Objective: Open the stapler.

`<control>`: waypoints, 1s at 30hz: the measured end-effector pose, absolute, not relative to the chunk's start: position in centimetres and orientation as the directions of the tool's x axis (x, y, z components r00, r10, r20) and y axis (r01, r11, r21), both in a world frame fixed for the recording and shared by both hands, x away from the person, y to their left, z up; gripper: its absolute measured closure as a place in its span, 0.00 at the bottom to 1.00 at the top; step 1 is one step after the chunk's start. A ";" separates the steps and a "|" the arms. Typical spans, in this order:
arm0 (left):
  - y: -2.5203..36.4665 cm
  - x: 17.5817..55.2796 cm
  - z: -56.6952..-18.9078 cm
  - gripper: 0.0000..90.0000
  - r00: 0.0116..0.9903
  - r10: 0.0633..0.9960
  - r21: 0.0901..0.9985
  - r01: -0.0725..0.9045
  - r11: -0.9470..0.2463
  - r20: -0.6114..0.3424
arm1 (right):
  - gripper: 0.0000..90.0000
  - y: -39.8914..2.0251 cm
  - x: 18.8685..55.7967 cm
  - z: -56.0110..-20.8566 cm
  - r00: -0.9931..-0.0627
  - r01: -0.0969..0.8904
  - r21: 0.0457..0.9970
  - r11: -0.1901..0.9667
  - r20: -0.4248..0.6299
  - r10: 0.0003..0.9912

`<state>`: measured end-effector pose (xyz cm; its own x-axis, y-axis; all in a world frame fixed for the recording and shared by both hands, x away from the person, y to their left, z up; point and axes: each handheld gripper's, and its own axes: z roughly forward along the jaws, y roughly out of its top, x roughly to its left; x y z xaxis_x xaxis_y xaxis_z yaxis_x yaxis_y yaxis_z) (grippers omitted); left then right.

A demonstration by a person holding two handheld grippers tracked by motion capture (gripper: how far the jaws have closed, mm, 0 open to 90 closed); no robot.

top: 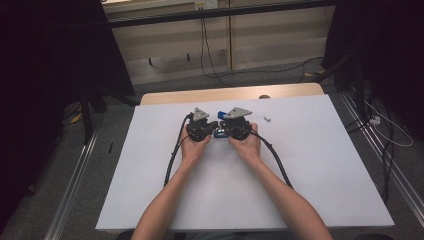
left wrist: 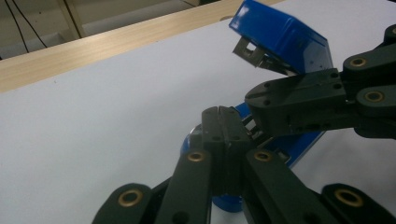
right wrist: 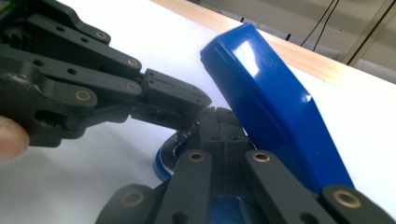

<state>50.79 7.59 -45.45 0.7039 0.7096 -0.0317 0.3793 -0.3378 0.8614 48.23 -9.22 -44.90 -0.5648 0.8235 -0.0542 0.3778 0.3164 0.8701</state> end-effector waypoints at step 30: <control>7.7 50.8 -45.7 1.00 0.704 0.709 0.873 0.366 -0.321 -0.035 | 1.00 -10.2 48.1 -43.7 -0.518 0.377 0.887 0.267 -0.037 0.855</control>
